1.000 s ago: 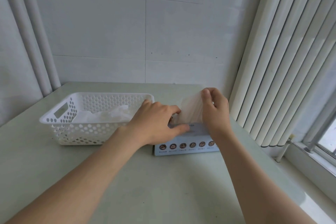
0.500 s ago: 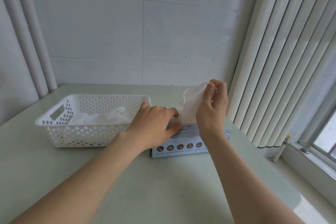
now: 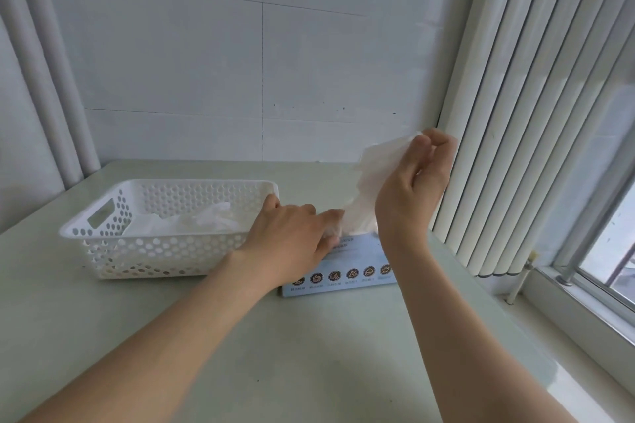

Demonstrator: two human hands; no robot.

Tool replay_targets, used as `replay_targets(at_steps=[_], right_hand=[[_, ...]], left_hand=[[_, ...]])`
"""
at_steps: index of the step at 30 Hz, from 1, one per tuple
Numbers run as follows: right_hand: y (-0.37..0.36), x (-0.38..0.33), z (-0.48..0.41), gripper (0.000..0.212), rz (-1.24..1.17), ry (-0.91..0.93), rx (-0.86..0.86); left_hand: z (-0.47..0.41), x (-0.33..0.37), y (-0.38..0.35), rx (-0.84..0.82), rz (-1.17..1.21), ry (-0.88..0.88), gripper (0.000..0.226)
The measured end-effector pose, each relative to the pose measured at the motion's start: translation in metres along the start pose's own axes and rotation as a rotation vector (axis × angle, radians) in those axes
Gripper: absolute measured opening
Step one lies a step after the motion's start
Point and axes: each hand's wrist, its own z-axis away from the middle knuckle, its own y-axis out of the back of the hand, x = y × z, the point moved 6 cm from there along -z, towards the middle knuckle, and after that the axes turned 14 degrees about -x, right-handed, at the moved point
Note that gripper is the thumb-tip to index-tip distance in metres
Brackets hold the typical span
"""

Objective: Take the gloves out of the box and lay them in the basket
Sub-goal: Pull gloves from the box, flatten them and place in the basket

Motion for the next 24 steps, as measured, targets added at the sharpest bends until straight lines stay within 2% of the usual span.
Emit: replay_targets(at_steps=[4,6,8,10,12,15,19,21,22,24], right_hand=[[-0.004,-0.027,0.004,0.015,0.024,0.141,-0.027],[-0.013,-0.031,0.009,0.014,0.061,0.196,-0.120],[-0.026,-0.024,0.014,0.012,0.117,0.217,-0.228],[-0.036,-0.014,0.019,0.011,0.160,0.205,-0.316],[-0.043,-0.005,0.022,0.010,0.170,0.174,-0.374],[-0.047,-0.002,0.025,0.009,0.179,0.144,-0.401],[-0.049,-0.004,0.031,0.009,0.217,0.198,-0.428],[-0.052,-0.001,0.034,0.005,0.273,0.205,-0.460],[-0.053,0.002,0.036,0.002,0.292,0.196,-0.476],[-0.054,0.006,0.036,0.005,0.302,0.167,-0.508]], left_hand=[[0.000,-0.001,-0.004,-0.050,-0.001,0.025,0.042],[-0.002,-0.004,0.000,-0.074,0.045,0.014,0.042],[-0.006,-0.013,0.002,-0.092,0.135,-0.003,0.031],[-0.007,-0.029,0.006,-0.092,0.399,0.000,0.026],[-0.005,-0.044,0.017,-0.016,0.723,0.032,0.014],[0.001,-0.057,0.036,0.121,1.119,0.058,0.026],[0.006,-0.052,0.034,0.037,1.743,0.065,0.040],[0.005,-0.050,0.028,-0.055,1.827,0.065,0.065],[0.005,-0.049,0.027,-0.070,1.799,0.062,0.069],[0.005,-0.049,0.031,-0.011,1.634,0.037,0.052]])
